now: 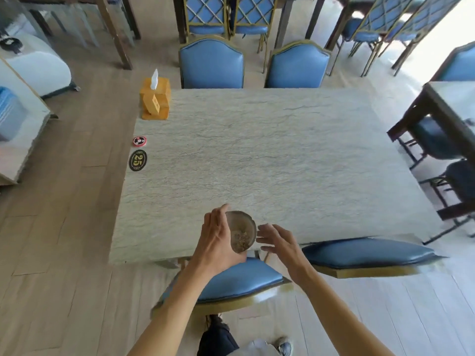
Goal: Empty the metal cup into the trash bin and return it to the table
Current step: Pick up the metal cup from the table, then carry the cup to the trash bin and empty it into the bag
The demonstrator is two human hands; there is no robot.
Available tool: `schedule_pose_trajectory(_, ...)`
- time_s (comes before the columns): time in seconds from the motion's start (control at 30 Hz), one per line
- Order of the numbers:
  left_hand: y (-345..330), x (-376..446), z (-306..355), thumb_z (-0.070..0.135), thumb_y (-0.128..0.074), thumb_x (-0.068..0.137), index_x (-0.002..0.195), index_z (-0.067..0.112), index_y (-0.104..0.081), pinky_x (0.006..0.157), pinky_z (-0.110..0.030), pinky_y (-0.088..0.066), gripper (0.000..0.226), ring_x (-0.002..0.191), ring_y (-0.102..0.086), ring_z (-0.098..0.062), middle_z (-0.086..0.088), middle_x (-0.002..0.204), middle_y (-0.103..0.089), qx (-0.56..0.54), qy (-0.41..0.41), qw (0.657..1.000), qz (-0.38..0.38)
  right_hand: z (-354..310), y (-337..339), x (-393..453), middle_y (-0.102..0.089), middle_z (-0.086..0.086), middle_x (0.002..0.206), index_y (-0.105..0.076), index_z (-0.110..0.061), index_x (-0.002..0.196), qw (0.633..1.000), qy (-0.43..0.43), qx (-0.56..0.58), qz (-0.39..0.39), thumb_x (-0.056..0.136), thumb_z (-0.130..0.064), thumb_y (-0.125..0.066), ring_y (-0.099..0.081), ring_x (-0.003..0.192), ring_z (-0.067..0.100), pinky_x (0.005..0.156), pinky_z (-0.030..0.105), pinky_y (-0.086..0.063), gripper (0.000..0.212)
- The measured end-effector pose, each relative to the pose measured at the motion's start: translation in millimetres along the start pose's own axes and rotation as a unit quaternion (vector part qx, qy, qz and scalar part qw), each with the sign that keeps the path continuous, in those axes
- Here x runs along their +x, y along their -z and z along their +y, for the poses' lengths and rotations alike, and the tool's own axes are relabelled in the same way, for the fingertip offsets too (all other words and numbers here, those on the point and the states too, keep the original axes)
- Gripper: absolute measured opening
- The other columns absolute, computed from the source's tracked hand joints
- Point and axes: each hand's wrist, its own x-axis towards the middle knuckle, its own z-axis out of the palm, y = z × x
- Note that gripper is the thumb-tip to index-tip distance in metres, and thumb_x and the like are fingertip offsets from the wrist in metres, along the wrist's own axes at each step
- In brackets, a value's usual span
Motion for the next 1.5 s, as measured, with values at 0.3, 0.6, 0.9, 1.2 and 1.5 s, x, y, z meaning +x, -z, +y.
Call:
schedule_pose_trajectory(0.3,-99.5,-25.4,177.1,0.049,-0.082,0.05,0.141,0.018,-0.018,0.103,-0.03,-0.041,0.115,0.12,-0.037,-0.019,-0.003,0.133,-0.039,-0.012,-0.094,0.995,-0.019,55.8,165.4,-108.2,-0.077,0.019,0.102,-0.072,-0.007,0.111,0.991,0.06,0.024,0.117,0.106,-0.021,-0.05,-0.073,0.095,0.036,0.082,0.048,-0.06,0.027)
schedule_pose_trajectory(0.6,-183.8,-53.5,314.7,0.055,-0.072,0.053,0.141,0.018,-0.022,0.097,-0.033,-0.045,0.109,0.115,-0.037,-0.016,-0.002,0.131,-0.041,0.034,-0.205,0.975,-0.075,123.7,311.9,-201.2,-0.075,0.007,0.103,-0.07,-0.024,0.106,0.975,0.065,0.006,0.211,0.099,-0.036,-0.059,-0.072,0.093,0.021,0.075,0.03,-0.055,0.018)
schedule_pose_trajectory(0.9,-258.1,-13.8,407.5,0.055,-0.073,0.052,0.137,0.022,-0.018,0.098,-0.032,-0.043,0.106,0.112,-0.034,-0.014,-0.001,0.127,-0.043,0.058,-0.265,0.952,-0.146,153.7,435.5,-227.7,-0.073,-0.001,0.111,-0.068,-0.012,0.12,0.951,0.045,-0.055,0.3,0.102,-0.026,-0.06,-0.07,0.1,0.009,0.084,0.025,-0.057,0.025)
schedule_pose_trajectory(1.2,-345.9,67.1,494.3,0.057,-0.074,0.052,0.136,0.02,-0.017,0.099,-0.031,-0.044,0.108,0.111,-0.032,-0.013,-0.002,0.13,-0.042,0.045,-0.273,0.948,-0.155,156.6,568.5,-178.4,-0.075,0.0,0.099,-0.071,-0.012,0.115,0.945,0.022,-0.059,0.32,0.1,-0.022,-0.062,-0.071,0.093,0.013,0.074,0.017,-0.052,0.02)
schedule_pose_trajectory(1.5,-396.2,155.5,554.8,0.056,-0.073,0.05,0.135,0.018,-0.024,0.095,-0.034,-0.046,0.105,0.111,-0.035,-0.018,-0.002,0.126,-0.046,0.038,-0.235,0.962,-0.136,148.9,677.5,-127.5,-0.077,0.004,0.101,-0.071,-0.013,0.112,0.954,-0.03,-0.042,0.295,0.101,-0.021,-0.061,-0.073,0.095,0.016,0.085,0.036,-0.058,0.018)
